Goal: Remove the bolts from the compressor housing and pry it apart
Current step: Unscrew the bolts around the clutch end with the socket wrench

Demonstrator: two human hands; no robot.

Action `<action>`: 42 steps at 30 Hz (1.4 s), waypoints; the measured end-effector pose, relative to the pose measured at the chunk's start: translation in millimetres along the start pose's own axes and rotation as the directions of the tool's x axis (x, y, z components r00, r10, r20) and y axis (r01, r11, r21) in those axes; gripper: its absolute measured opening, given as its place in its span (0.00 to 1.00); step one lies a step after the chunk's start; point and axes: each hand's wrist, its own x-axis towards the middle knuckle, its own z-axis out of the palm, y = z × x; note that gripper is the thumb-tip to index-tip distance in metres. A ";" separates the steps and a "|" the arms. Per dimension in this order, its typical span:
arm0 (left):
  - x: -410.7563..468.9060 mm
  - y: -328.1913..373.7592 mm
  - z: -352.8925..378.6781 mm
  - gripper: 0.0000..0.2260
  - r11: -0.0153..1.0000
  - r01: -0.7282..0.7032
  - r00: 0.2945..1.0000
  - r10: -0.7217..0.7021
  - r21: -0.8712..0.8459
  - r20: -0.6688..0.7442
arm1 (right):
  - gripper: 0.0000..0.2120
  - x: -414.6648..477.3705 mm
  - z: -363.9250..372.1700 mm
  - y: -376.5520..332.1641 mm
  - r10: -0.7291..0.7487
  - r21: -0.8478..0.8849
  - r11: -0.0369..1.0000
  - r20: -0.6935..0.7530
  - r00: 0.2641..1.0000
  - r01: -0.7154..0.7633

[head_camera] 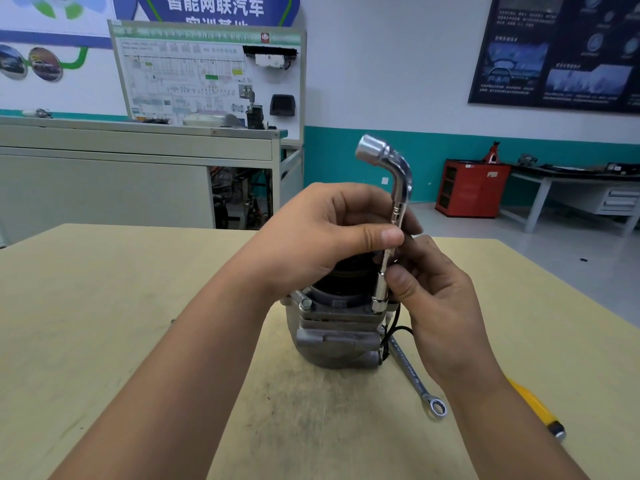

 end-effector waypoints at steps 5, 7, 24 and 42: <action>1.0 -0.3 0.4 0.05 0.997 0.003 1.000 -0.002 0.081 -0.020 | 0.12 -0.3 -0.4 0.6 0.005 -0.008 1.000 -0.012 1.000 -0.005; 1.0 -0.8 0.3 0.04 0.996 0.001 1.000 0.001 0.084 -0.021 | 0.12 0.2 -0.7 1.3 -0.005 -0.012 1.000 -0.018 1.000 0.005; 1.9 -3.7 -1.1 0.05 0.999 -0.028 1.000 0.028 0.015 -0.007 | 0.17 0.6 0.5 1.5 0.004 -0.029 1.000 -0.018 1.000 -0.005; 2.3 -3.5 -0.1 0.10 0.999 -0.033 0.999 0.034 0.044 -0.026 | 0.07 0.4 -1.2 2.1 -0.007 -0.065 0.998 -0.001 1.000 0.007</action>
